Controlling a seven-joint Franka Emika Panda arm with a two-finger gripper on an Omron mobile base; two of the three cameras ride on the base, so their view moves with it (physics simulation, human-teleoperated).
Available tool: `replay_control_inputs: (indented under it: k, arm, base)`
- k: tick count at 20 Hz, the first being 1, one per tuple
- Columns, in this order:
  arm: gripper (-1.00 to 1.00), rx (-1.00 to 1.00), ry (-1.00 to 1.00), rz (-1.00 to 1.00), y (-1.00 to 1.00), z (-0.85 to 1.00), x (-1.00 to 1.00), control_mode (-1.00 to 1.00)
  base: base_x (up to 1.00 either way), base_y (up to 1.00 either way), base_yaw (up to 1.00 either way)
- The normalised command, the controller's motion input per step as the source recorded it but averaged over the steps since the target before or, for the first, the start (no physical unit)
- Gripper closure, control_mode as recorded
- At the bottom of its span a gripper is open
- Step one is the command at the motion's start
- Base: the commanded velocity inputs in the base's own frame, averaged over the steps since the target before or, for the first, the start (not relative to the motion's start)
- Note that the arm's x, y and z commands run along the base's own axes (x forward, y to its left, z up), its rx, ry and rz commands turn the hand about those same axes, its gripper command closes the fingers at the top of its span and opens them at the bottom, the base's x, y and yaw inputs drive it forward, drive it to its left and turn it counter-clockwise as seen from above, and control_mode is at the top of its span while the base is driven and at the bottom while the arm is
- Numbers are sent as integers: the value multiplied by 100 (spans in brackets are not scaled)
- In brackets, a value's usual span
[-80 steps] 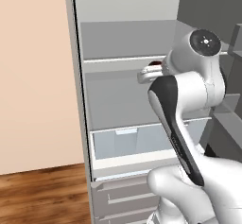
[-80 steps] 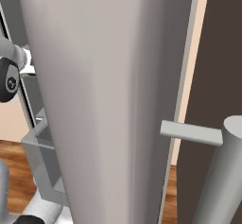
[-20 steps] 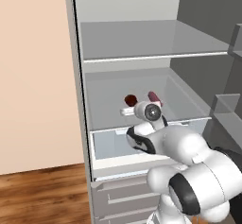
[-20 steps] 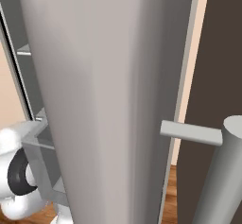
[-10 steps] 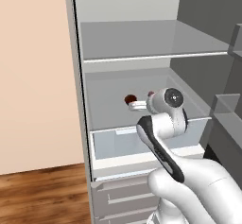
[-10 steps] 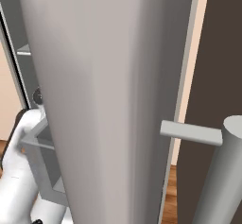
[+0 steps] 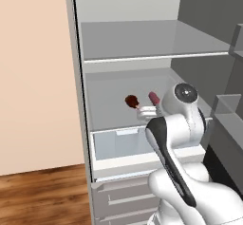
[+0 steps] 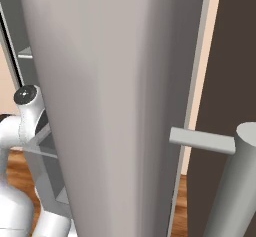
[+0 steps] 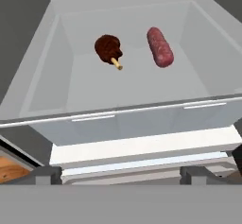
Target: Move the salami and steak from the top shelf to the second highest shelf to make space. Then, place the pitcher from the counter on the cleared top shelf.
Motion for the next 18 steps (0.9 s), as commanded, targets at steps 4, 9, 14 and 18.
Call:
replay_control_inputs:
  k: [4,9,14,18]
  arm:
    - [-100,0,3,0,-46,6,-54,-100]
    - [-100,0,0,0,-29,18,-41,-100]
    - [-100,-3,0,0,0,8,-20,-100]
    - [-100,0,0,0,0,0,-15,-100]
  base:
    - [0,0,0]
    - [0,0,0]
    - [0,0,0]
    - [0,0,0]
